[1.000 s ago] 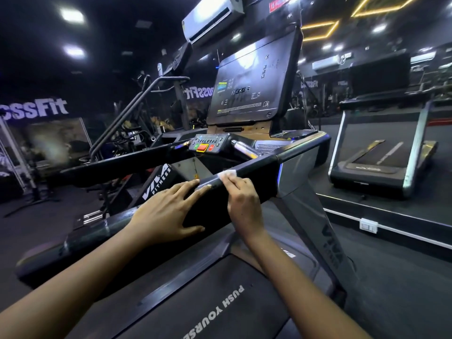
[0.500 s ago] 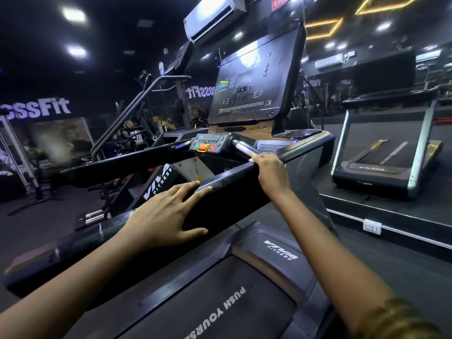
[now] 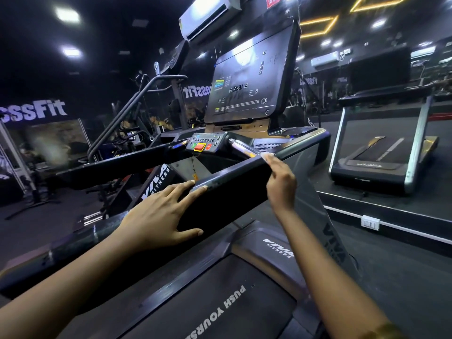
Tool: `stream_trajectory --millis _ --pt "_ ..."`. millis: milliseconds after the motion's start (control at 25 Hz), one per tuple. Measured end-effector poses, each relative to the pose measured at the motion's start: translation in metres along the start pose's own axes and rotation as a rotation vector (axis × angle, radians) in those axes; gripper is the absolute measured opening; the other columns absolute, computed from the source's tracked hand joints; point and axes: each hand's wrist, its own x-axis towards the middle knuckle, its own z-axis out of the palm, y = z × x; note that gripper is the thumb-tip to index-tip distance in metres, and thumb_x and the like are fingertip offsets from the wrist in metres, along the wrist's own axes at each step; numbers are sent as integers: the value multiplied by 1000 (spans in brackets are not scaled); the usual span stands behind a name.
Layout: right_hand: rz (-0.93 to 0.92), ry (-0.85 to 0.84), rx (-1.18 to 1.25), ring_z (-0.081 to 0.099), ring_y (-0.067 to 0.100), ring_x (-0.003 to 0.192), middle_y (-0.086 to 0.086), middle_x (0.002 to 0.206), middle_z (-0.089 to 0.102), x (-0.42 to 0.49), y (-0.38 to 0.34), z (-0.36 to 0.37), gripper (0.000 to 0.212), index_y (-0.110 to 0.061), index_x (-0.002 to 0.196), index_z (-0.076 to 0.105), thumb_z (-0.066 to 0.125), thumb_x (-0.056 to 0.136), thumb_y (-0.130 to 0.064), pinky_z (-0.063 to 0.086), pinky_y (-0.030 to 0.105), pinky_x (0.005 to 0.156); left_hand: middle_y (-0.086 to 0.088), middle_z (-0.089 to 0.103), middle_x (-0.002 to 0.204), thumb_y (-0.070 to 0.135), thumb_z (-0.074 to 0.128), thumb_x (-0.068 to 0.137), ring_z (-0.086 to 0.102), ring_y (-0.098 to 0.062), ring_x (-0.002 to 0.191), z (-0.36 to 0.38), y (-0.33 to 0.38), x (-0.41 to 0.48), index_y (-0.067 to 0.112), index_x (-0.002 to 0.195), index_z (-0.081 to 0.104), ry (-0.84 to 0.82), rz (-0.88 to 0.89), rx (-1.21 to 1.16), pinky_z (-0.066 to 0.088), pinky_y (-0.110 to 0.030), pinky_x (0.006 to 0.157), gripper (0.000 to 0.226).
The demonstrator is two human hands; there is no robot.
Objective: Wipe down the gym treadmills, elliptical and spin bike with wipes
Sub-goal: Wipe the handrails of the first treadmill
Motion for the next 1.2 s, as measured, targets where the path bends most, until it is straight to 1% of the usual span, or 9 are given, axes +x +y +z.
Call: stream_trajectory --millis 160,320,400,480,720,840,960,1080,1200 --pt "-35 -38 -47 59 26 111 14 122 61 -18 30 14 58 -2 121 60 47 71 24 36 24 101 -8 44 144 78 29 78 50 -24 125 -2 -1 0 25 148 25 -41 -19 -33 47 -34 94 88" --pt "74 -27 49 52 19 119 15 127 57 -65 33 16 71 1 123 58 36 61 28 37 27 103 -7 33 151 78 23 75 39 -23 134 -4 1 0 27 151 15 -69 -21 -63 40 -33 103 92" --pt "160 2 75 51 18 120 13 128 56 -87 22 19 71 2 122 58 35 61 29 37 26 104 -5 26 154 80 19 72 33 -22 137 -4 0 -1 30 151 8 -89 -27 -91 35 -32 107 94" --pt "219 26 114 48 13 121 10 129 53 -106 1 23 71 3 122 57 35 60 28 33 16 105 -4 23 155 81 16 71 31 -21 138 -4 0 0 31 151 5 -88 -18 -103 34 -32 107 95" --pt "117 18 235 50 1 116 4 122 60 -119 -38 0 54 0 121 60 41 73 17 37 12 100 0 14 158 81 8 67 24 -18 141 -5 0 1 33 149 -7 -113 -7 -108 29 -29 110 96" --pt "279 110 176 58 12 111 8 119 63 -52 -7 2 47 0 118 62 44 79 19 38 14 98 0 16 157 80 10 68 26 -18 140 -4 1 1 33 150 -4 -107 -15 -114 32 -30 109 95" --pt "313 57 92 58 30 113 17 121 61 -27 -3 19 51 3 120 59 42 77 23 32 15 98 -2 22 155 79 15 71 32 -20 137 -3 0 1 32 151 3 -93 -20 -117 36 -33 105 94" --pt "242 66 70 63 33 98 17 119 62 -64 -31 30 58 1 120 60 44 69 23 38 20 87 -4 26 154 78 17 72 36 -22 135 -1 0 2 30 151 8 -83 -19 -98 39 -33 103 93" --pt "82 23 71 58 25 107 15 123 61 -116 -66 28 55 -2 122 60 42 72 15 34 14 98 -3 22 155 78 12 69 31 -20 137 -2 1 1 31 151 1 -102 -24 -102 35 -31 106 95"
